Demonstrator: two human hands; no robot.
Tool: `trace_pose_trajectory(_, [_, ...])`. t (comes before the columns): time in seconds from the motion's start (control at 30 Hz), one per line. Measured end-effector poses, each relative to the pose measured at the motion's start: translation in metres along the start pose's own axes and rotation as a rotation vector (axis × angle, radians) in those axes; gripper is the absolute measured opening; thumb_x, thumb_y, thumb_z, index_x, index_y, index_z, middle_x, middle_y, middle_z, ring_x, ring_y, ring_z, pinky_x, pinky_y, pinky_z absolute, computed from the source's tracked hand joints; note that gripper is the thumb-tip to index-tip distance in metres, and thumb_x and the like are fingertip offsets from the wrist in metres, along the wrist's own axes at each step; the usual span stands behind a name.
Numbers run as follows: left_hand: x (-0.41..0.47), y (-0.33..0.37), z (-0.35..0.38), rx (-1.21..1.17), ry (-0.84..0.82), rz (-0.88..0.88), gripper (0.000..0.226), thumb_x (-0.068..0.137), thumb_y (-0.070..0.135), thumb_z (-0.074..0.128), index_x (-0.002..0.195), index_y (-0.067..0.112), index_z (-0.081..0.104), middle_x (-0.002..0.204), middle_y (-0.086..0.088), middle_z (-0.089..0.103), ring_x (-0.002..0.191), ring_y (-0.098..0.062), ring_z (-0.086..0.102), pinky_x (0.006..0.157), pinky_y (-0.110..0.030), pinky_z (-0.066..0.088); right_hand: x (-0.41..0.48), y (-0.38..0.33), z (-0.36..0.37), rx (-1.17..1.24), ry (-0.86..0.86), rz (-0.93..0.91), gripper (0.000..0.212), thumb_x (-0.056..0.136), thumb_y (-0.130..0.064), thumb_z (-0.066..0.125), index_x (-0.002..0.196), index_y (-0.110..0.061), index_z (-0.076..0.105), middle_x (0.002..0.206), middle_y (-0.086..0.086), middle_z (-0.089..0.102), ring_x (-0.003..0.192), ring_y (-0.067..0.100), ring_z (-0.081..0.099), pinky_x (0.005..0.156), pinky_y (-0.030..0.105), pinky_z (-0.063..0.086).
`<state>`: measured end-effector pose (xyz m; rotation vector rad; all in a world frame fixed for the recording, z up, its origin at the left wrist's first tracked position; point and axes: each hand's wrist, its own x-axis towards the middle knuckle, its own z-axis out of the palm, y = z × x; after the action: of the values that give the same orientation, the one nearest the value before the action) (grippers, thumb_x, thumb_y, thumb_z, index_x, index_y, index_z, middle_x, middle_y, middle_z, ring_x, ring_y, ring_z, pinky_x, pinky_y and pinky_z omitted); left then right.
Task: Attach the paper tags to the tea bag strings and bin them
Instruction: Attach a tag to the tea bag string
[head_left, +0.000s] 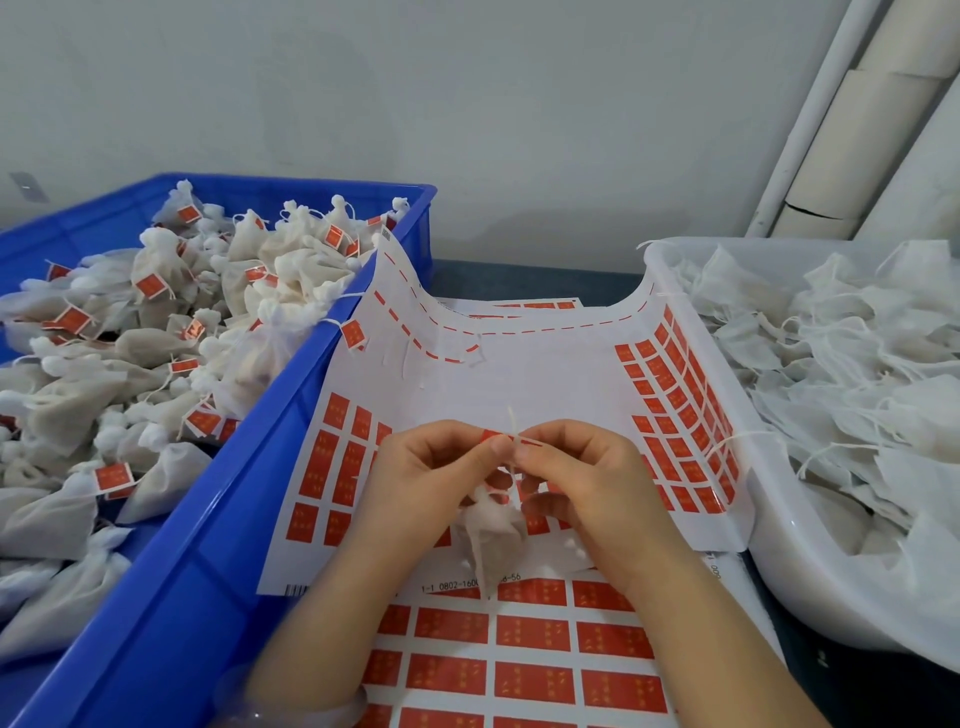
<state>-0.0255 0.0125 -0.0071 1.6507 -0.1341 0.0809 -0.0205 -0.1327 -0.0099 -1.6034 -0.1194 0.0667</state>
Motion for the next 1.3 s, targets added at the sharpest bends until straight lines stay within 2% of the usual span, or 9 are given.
trace_pose_trajectory(0.23, [0.0008, -0.0027, -0.0013, -0.03, 0.025, 0.002, 0.018, 0.063, 0.046, 0.062, 0.068, 0.031, 0.071, 0.067, 0.007, 0.07, 0.063, -0.008, 0.067, 0.054, -0.012, 0.05, -0.001, 0.0011, 0.004, 0.008, -0.008, -0.044, 0.01, 0.085, -0.022, 0.063, 0.078, -0.027, 0.068, 0.073, -0.013, 0.068, 0.075, 0.005, 0.066, 0.062, 0.02, 0.054])
trace_pose_trajectory(0.43, [0.0023, -0.003, -0.0016, -0.077, -0.004, -0.052, 0.019, 0.061, 0.049, 0.062, 0.069, 0.034, 0.072, 0.07, 0.007, 0.07, 0.067, -0.01, 0.067, 0.059, -0.016, 0.051, -0.0011, 0.0024, 0.0052, 0.037, -0.006, -0.073, 0.007, 0.084, -0.022, 0.064, 0.082, -0.026, 0.069, 0.077, -0.008, 0.07, 0.076, 0.013, 0.068, 0.066, 0.025, 0.056])
trace_pose_trajectory(0.53, [0.0026, -0.0032, -0.001, -0.109, -0.002, -0.074, 0.023, 0.058, 0.049, 0.065, 0.072, 0.033, 0.071, 0.073, 0.007, 0.07, 0.069, -0.011, 0.068, 0.058, -0.018, 0.051, -0.0019, 0.0016, 0.0044, 0.042, -0.006, -0.094, 0.008, 0.083, -0.019, 0.065, 0.082, -0.026, 0.069, 0.076, -0.008, 0.07, 0.075, 0.014, 0.068, 0.065, 0.023, 0.055])
trace_pose_trajectory(0.63, [0.0032, -0.0041, 0.0006, -0.019, 0.139, 0.006, 0.034, 0.054, 0.049, 0.068, 0.08, 0.027, 0.064, 0.077, 0.012, 0.068, 0.071, -0.009, 0.067, 0.057, -0.015, 0.051, -0.002, 0.001, 0.0036, 0.035, 0.003, -0.108, 0.01, 0.082, -0.016, 0.067, 0.082, -0.025, 0.069, 0.074, -0.009, 0.07, 0.072, 0.012, 0.068, 0.062, 0.02, 0.054])
trace_pose_trajectory(0.73, [0.0027, -0.0036, 0.0009, 0.148, 0.257, 0.167, 0.027, 0.058, 0.049, 0.065, 0.078, 0.03, 0.061, 0.074, 0.012, 0.063, 0.072, -0.003, 0.063, 0.058, -0.008, 0.048, -0.0018, 0.0011, 0.0035, 0.013, 0.012, -0.124, 0.014, 0.082, -0.015, 0.066, 0.082, -0.029, 0.068, 0.076, -0.011, 0.071, 0.073, 0.011, 0.068, 0.06, 0.017, 0.053])
trace_pose_trajectory(0.83, [0.001, -0.0027, 0.0016, 0.221, 0.222, 0.263, 0.014, 0.066, 0.045, 0.06, 0.078, 0.039, 0.063, 0.078, 0.019, 0.065, 0.078, 0.001, 0.062, 0.061, -0.007, 0.048, -0.002, 0.0005, 0.0038, 0.011, 0.01, -0.134, 0.016, 0.084, -0.015, 0.065, 0.085, -0.03, 0.069, 0.079, -0.012, 0.071, 0.074, 0.01, 0.068, 0.06, 0.017, 0.053])
trace_pose_trajectory(1.0, [-0.001, -0.0037, 0.0038, 0.242, 0.158, 0.252, 0.018, 0.069, 0.041, 0.059, 0.087, 0.045, 0.061, 0.079, 0.038, 0.063, 0.082, 0.006, 0.063, 0.063, -0.005, 0.048, -0.0023, -0.0027, 0.0024, 0.014, 0.015, -0.165, 0.02, 0.085, -0.015, 0.063, 0.087, -0.034, 0.067, 0.081, -0.015, 0.071, 0.074, 0.006, 0.068, 0.06, 0.015, 0.052])
trace_pose_trajectory(1.13, [-0.0011, -0.0034, 0.0036, 0.176, 0.167, 0.223, 0.017, 0.067, 0.038, 0.063, 0.083, 0.04, 0.064, 0.074, 0.03, 0.067, 0.073, 0.003, 0.066, 0.058, -0.006, 0.047, -0.0036, -0.0043, 0.0054, -0.054, 0.029, -0.215, 0.019, 0.084, -0.017, 0.064, 0.084, -0.037, 0.065, 0.082, -0.019, 0.069, 0.076, 0.001, 0.067, 0.06, 0.011, 0.051])
trace_pose_trajectory(1.3, [-0.0011, -0.0022, 0.0024, 0.109, 0.166, 0.172, 0.016, 0.065, 0.038, 0.064, 0.081, 0.035, 0.067, 0.071, 0.022, 0.069, 0.067, -0.001, 0.066, 0.055, -0.008, 0.048, -0.0035, -0.0057, 0.0059, -0.062, 0.127, -0.244, 0.012, 0.078, -0.023, 0.069, 0.082, -0.033, 0.066, 0.079, -0.019, 0.069, 0.07, 0.001, 0.067, 0.057, 0.01, 0.05])
